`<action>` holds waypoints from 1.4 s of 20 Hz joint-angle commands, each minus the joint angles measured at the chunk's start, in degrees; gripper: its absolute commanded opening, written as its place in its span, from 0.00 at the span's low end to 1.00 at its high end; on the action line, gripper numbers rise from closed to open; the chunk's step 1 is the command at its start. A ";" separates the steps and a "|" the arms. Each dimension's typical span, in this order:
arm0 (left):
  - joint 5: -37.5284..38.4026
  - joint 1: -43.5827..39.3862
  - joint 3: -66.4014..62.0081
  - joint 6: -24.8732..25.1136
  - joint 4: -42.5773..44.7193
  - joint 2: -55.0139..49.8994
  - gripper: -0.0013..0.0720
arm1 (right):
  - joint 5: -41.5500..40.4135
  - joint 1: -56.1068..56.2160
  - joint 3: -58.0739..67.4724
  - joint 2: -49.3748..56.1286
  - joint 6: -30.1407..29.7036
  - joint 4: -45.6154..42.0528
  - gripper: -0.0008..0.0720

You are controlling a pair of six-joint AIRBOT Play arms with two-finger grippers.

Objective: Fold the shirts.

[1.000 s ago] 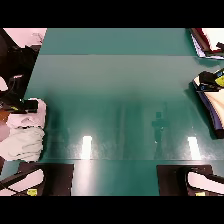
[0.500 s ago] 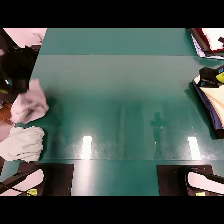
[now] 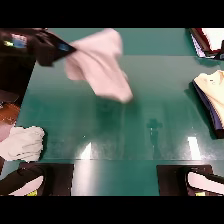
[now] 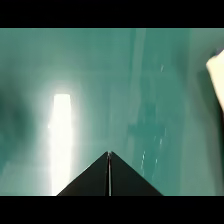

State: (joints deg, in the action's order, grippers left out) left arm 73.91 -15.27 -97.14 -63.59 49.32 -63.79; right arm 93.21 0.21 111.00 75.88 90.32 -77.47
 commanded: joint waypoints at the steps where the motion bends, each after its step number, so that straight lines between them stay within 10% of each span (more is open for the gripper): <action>1: -0.90 -10.01 -1.25 4.26 0.28 -5.03 0.05 | 0.48 0.04 4.39 -0.02 0.04 -0.02 0.04; 5: -5.03 -9.27 -1.25 2.36 4.87 -16.33 0.06 | 2.25 0.04 4.63 0.00 0.02 -0.09 0.04; 7: -7.02 -8.20 -1.25 -1.79 5.90 -21.00 0.80 | 2.54 0.04 4.66 0.00 0.02 -0.15 0.04; 8: -6.71 -7.06 -1.25 -4.09 6.19 -22.36 0.82 | 2.56 0.04 4.63 0.00 0.02 -0.15 0.04; 12: 5.40 1.20 -1.33 -9.99 5.84 -22.95 0.82 | 2.69 0.04 4.63 0.02 0.02 -0.15 0.04; 15: 14.36 4.81 4.00 -10.05 5.77 -22.64 0.60 | 2.34 0.02 4.63 0.04 0.02 -0.17 0.04; 28: -13.84 -7.72 40.50 -9.49 4.35 -16.79 0.62 | 1.79 0.04 4.61 0.04 0.04 -0.13 0.04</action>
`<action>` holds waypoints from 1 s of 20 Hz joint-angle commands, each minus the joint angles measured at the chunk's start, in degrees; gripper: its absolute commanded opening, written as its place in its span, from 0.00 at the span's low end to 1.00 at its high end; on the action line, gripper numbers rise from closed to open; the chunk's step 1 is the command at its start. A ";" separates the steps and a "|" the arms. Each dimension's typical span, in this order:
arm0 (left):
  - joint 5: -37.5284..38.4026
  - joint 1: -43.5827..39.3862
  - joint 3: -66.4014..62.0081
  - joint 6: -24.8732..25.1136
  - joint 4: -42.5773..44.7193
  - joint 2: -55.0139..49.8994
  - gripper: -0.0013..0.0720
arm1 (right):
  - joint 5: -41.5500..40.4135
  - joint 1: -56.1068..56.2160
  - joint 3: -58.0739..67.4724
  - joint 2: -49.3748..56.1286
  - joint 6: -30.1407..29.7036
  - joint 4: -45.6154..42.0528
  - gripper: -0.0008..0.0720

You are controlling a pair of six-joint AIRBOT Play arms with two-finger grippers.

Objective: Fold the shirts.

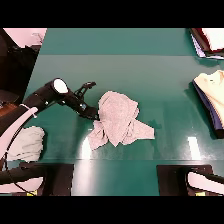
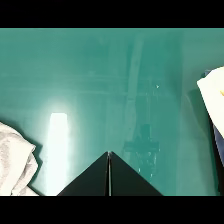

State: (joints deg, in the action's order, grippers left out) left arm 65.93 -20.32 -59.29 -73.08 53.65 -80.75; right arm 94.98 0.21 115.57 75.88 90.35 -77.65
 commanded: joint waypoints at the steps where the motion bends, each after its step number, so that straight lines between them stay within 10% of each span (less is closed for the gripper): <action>1: -6.71 -3.13 2.62 -0.04 0.00 0.17 0.58 | 0.07 0.04 0.02 0.04 0.02 0.04 0.04; 4: -6.60 -2.97 2.60 -0.48 0.07 0.31 0.05 | 0.24 0.04 0.02 0.04 0.00 0.07 0.04; 11: 7.69 8.04 -16.63 -0.44 4.31 7.63 0.05 | 0.81 0.07 -10.16 -0.83 -0.07 11.10 0.04; 17: 8.20 12.85 -28.83 -0.44 6.78 14.69 0.05 | -15.26 5.64 -39.87 -0.76 -5.33 26.23 0.08; 19: 8.68 12.85 -28.72 -0.44 6.84 14.80 0.05 | -22.23 10.58 -49.94 -0.55 -7.96 29.11 0.83; 20: 8.74 12.85 -28.48 -0.44 6.88 14.78 0.05 | -25.27 13.27 -53.44 0.04 -8.85 30.10 0.89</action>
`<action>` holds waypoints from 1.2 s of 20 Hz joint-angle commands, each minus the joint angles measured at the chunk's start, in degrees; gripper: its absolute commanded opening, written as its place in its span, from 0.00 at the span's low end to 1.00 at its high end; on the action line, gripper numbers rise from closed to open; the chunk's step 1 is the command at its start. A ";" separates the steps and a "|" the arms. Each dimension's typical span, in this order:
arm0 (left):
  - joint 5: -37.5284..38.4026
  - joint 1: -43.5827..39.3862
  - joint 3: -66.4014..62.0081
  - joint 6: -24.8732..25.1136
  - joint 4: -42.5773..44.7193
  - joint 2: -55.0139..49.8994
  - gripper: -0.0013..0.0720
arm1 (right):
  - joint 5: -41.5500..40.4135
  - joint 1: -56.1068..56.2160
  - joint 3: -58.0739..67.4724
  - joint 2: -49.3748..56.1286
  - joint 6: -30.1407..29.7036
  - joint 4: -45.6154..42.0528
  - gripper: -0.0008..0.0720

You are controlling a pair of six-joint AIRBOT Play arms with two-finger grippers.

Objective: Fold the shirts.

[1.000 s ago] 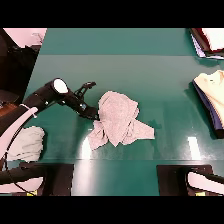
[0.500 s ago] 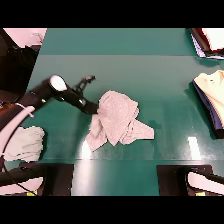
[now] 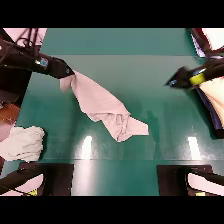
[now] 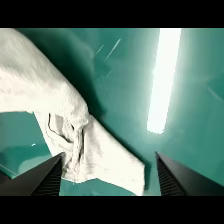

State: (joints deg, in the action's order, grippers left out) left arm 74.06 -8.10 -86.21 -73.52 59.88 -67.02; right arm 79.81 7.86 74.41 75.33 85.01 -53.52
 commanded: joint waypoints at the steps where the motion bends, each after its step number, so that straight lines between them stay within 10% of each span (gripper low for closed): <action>1: 0.55 0.63 -1.42 0.00 0.61 0.96 0.05 | -12.57 8.00 -14.95 1.49 -4.59 6.43 0.89; 14: 3.10 0.63 -1.27 0.00 0.63 0.85 0.05 | -21.90 26.77 -7.08 19.30 -10.51 13.03 0.73; 16: 3.39 0.63 -1.27 0.00 0.63 0.85 0.05 | -21.22 26.62 -5.81 19.76 -10.54 12.90 0.09; 24: 5.29 0.63 -14.80 -0.81 2.29 0.92 0.05 | -12.98 13.66 9.81 5.29 -3.56 -9.33 0.03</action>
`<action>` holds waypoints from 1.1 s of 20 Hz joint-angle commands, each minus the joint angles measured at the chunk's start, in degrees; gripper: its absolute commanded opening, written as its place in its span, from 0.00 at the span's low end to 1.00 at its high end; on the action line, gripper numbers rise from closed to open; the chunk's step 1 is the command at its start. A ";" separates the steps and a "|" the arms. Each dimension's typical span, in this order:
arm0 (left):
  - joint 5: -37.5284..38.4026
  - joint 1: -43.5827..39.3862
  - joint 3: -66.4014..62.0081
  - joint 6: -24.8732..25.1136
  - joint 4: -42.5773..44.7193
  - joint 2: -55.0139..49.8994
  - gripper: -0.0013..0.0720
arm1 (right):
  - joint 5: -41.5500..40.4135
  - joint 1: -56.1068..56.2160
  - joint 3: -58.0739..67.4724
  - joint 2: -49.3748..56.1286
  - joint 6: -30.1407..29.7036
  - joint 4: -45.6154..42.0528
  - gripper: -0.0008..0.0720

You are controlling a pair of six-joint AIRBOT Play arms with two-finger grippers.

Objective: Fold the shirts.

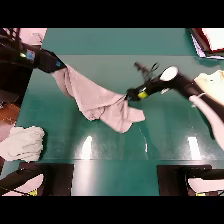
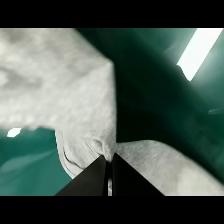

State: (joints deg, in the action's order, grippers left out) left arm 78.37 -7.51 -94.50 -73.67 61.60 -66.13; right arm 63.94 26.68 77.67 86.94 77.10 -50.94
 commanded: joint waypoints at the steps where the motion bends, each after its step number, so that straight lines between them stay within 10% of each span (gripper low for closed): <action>1: 1.33 0.04 -10.23 -1.49 0.57 0.02 0.05 | 3.17 -7.87 9.73 -9.60 5.49 -15.10 0.03; 17: 4.13 0.04 -25.90 -4.37 -31.82 9.86 0.05 | 4.68 -30.93 37.51 -35.91 5.33 -16.72 0.03; 22: 12.17 0.04 -14.16 -5.03 -20.11 10.01 0.05 | 9.84 -28.46 39.41 -29.90 5.40 -16.22 0.03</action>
State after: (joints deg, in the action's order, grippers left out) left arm 86.21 -7.51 -115.15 -78.17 35.83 -56.58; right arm 70.85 -3.22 116.44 54.26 82.43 -67.40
